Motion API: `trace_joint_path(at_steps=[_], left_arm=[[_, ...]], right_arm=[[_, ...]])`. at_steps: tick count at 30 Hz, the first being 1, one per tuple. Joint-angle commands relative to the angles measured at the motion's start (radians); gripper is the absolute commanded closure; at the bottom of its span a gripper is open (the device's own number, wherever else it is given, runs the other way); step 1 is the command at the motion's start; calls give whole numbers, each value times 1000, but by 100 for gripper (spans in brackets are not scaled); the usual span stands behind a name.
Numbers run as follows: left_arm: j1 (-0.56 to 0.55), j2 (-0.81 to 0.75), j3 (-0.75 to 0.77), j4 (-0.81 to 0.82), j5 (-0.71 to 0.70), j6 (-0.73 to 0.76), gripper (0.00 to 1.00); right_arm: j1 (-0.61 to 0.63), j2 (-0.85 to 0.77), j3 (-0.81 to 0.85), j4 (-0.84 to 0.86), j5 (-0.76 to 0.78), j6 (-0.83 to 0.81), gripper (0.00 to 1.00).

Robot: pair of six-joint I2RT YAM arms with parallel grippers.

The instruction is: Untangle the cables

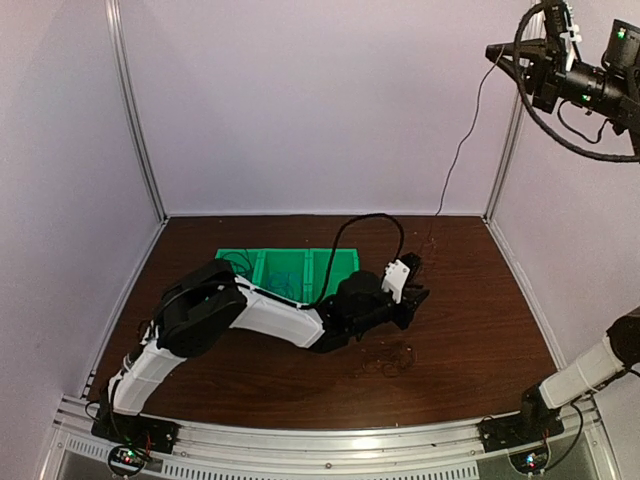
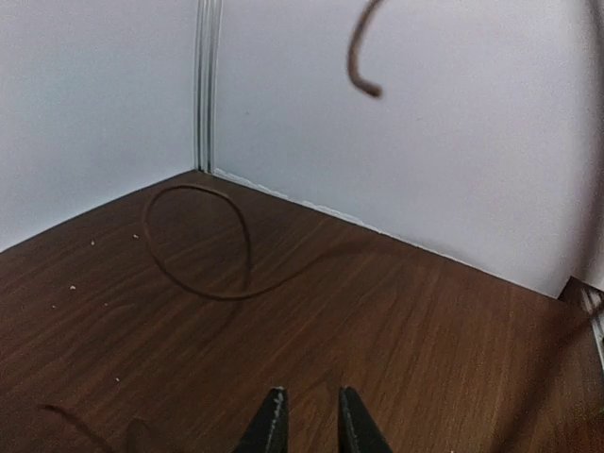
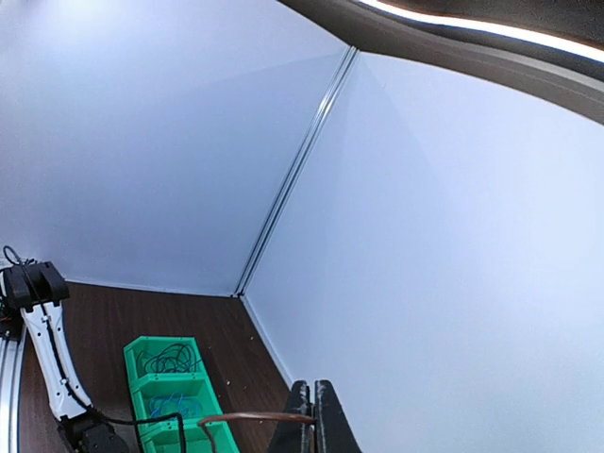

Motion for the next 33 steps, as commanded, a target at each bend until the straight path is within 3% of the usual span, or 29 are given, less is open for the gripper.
trace_joint_path(at_steps=[1, 3, 6, 7, 8, 10, 13, 19, 23, 33], left_arm=[[1, 60, 25, 62, 50, -78, 80], [-1, 81, 20, 62, 53, -95, 80], [-2, 95, 9, 60, 52, -118, 88], [-2, 96, 2, 61, 51, -124, 94], [-2, 94, -9, 64, 47, -133, 98], [-2, 90, -36, 79, 47, -145, 100], [-7, 59, -96, 101, 53, -149, 100], [-12, -114, -258, 113, 114, -129, 68], [-13, -245, -345, 96, 166, -118, 56], [-12, -515, -442, -172, 140, -84, 50]], right_arm=[[-150, 42, 107, 211, -215, 229, 100], [-265, 54, 108, 436, -332, 434, 100], [-418, 60, -5, 1146, -453, 1074, 100], [-449, 79, 1, 1298, -459, 1201, 100], [-467, 101, 38, 1322, -464, 1232, 100], [-483, 108, 70, 1275, -462, 1199, 100], [-484, 59, -44, 1207, -459, 1117, 100], [-483, -37, -367, 1187, -477, 1039, 100], [-480, -69, -524, 1100, -477, 928, 100], [-384, -78, -688, 720, -345, 556, 100]])
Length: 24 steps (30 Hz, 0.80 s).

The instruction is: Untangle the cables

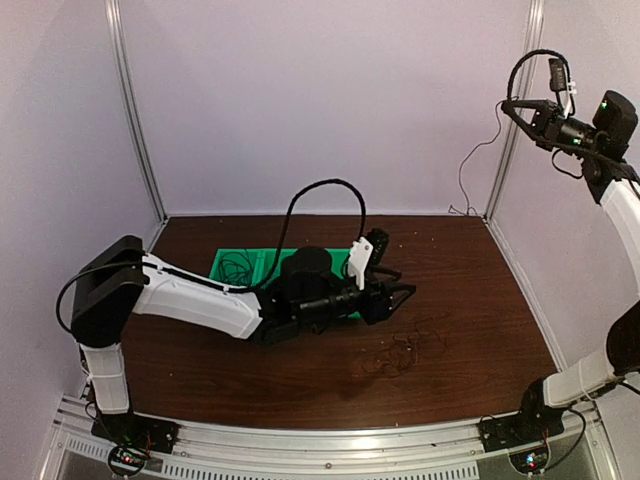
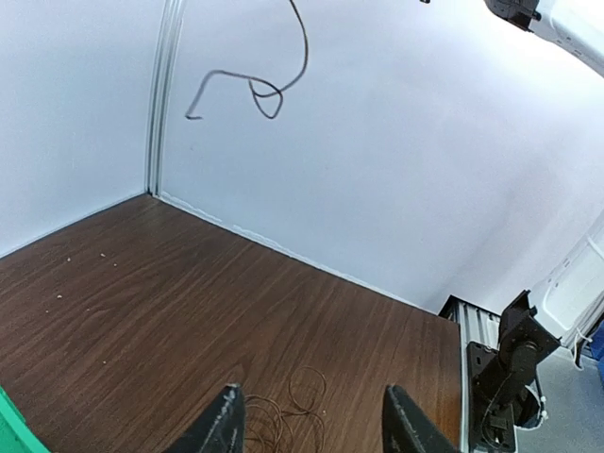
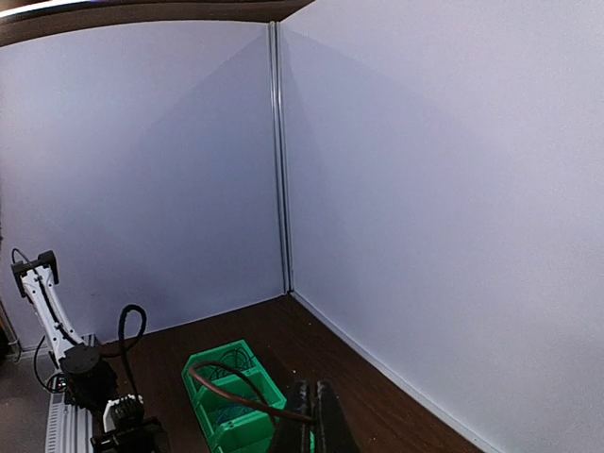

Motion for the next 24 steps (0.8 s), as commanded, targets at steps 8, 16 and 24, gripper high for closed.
trace_joint_path(at_steps=[8, 16, 24], left_arm=[[16, -266, -18, -574, -216, 89, 49], [71, -585, -189, -805, -714, 6, 36], [282, -851, -293, -995, -779, -69, 33]], right_arm=[[295, 20, -50, -401, 324, -448, 100], [497, 124, -26, -382, 448, -450, 100], [627, 330, 130, -483, 532, -502, 100]])
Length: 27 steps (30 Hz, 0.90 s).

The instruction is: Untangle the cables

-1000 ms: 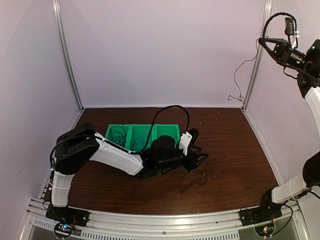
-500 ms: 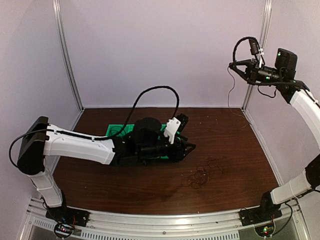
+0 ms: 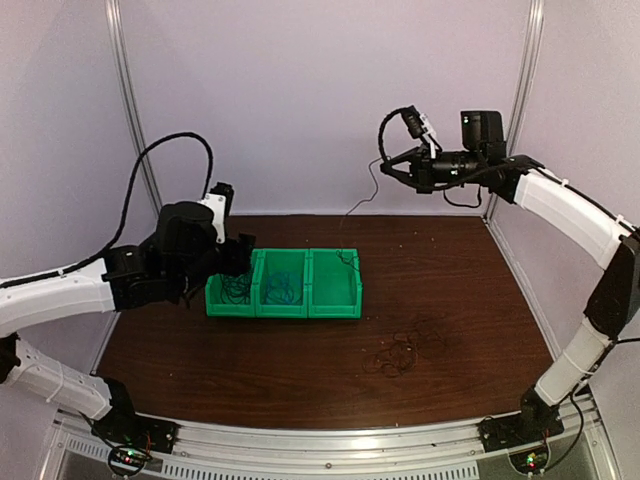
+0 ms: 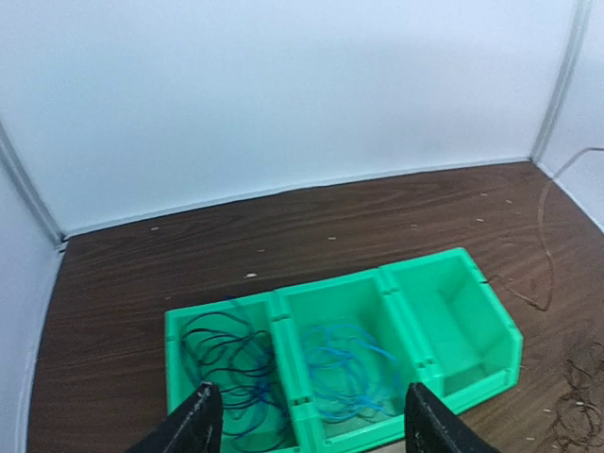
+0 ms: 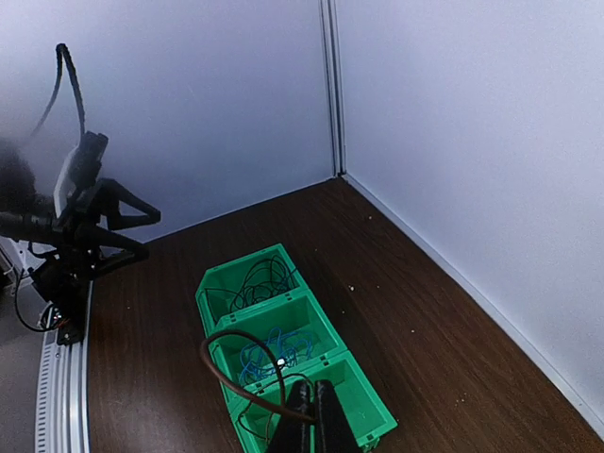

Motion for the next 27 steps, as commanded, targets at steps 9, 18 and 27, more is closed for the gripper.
trace_joint_path(at_steps=[9, 18, 27], left_arm=[[124, -272, -99, -130, -142, 43, 30], [125, -280, -139, -106, -142, 47, 30], [125, -276, -151, -80, -133, 54, 30]], right_arm=[[101, 220, 103, -125, 181, -115, 100], [153, 267, 214, -210, 185, -139, 100], [169, 252, 390, -263, 199, -123, 100]])
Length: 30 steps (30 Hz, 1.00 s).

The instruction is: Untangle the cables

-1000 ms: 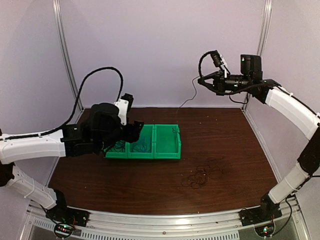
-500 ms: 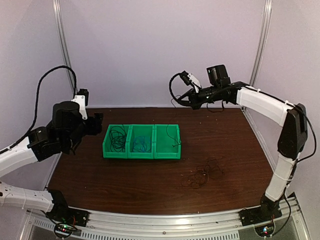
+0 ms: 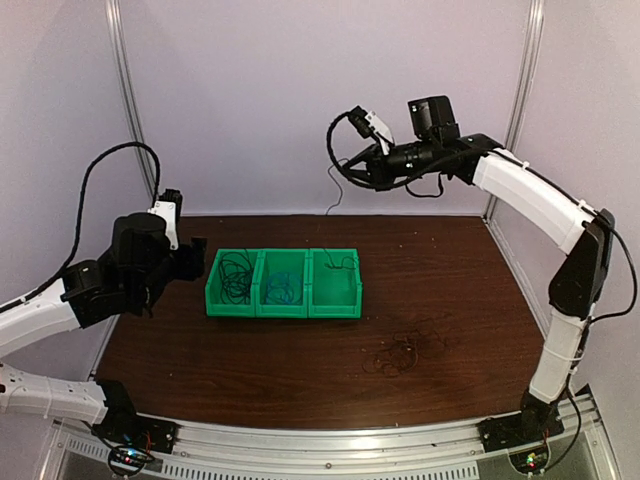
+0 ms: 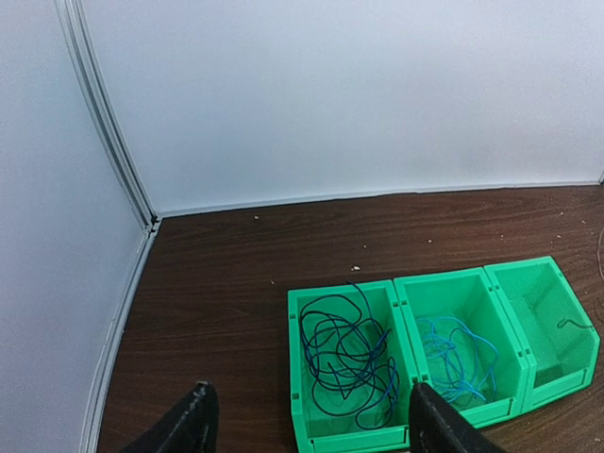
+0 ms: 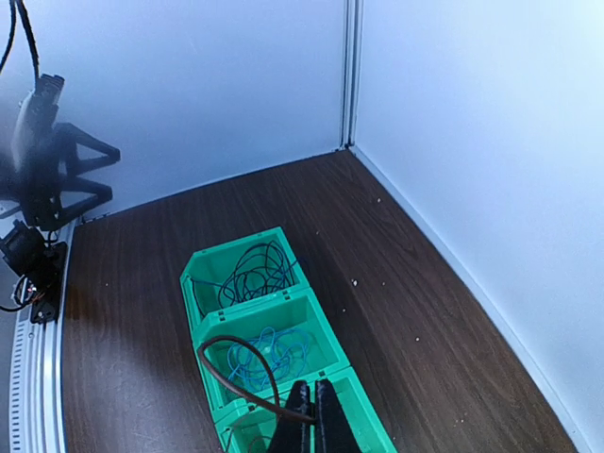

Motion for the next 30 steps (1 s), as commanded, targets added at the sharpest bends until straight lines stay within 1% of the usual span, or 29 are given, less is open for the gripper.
trace_joint_path(at_steps=[1, 12, 21, 30], left_arm=[[6, 2, -13, 53, -5, 14, 30], [6, -1, -25, 51, 16, 2, 30], [6, 2, -34, 64, 18, -3, 30], [6, 1, -50, 69, 32, -11, 30]], right_arm=[[5, -22, 17, -16, 22, 1, 100], [1, 57, -61, 1, 60, -38, 100], [-2, 24, -50, -2, 90, -53, 100], [3, 62, -153, -4, 176, -120, 100]])
